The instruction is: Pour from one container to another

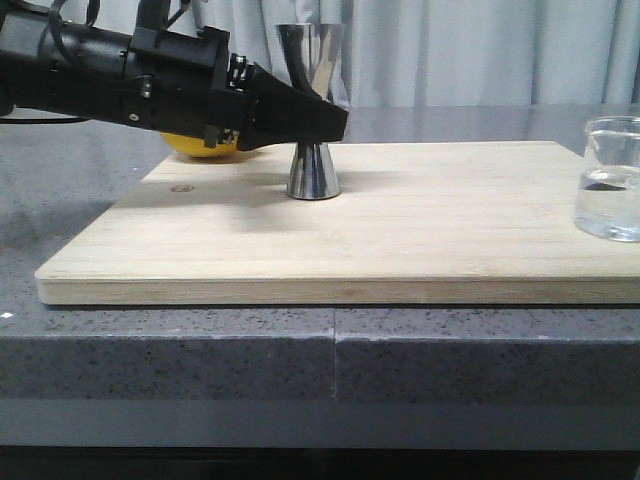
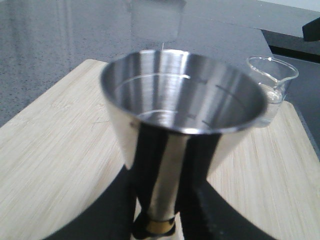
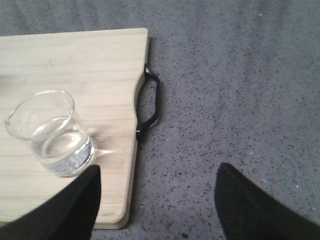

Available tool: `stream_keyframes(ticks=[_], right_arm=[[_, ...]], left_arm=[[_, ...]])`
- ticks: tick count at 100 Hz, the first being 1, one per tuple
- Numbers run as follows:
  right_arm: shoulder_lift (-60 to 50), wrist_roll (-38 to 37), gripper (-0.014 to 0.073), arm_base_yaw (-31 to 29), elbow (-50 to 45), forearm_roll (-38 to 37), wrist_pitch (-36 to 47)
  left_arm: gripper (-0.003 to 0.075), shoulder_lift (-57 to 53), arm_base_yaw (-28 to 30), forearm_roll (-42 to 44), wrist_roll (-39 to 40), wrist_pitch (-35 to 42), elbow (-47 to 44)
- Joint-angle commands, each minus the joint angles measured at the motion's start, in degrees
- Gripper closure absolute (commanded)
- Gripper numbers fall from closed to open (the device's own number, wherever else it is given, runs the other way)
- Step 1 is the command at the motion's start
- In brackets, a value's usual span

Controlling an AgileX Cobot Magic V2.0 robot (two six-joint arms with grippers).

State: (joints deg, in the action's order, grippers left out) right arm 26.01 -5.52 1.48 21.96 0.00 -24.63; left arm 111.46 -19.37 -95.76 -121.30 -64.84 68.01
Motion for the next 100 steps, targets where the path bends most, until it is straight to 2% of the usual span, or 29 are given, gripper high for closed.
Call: stream_keyframes(ticks=[1,19,40,52,81,100], right_arm=[[0.04,0.57,0.0151,0.02,1.39,0.0,4.47],[0.04,0.57,0.0151,0.02,1.39,0.0,4.47],[0.04,0.57,0.0151,0.24,1.01,0.0,4.43],[0.04,1.27,0.0151,2.65,-0.26,0.0,5.03],[0.15,1.31,0.0151,12.42,-4.57,-1.13,15.06],[1.16,1.31,0.0151,13.42,-6.5,-1.6,19.64]], left_arm=[[0.0607,-2.7,-0.29,-3.29,-0.09,-3.12,1.51],[0.0743,-2.7,-0.29,-3.29,-0.09,-4.13,1.51],[0.0741,-2.82,-0.29,-3.29,0.02,-7.47,1.51],[0.0741,-3.18,-0.4,-3.4,0.02,-8.5,1.59],[0.0741,-6.27,-1.88,-3.65,2.25,-8.5,2.1],[0.0741,-6.89,-3.05,-3.13,5.58,-8.5,4.66]])
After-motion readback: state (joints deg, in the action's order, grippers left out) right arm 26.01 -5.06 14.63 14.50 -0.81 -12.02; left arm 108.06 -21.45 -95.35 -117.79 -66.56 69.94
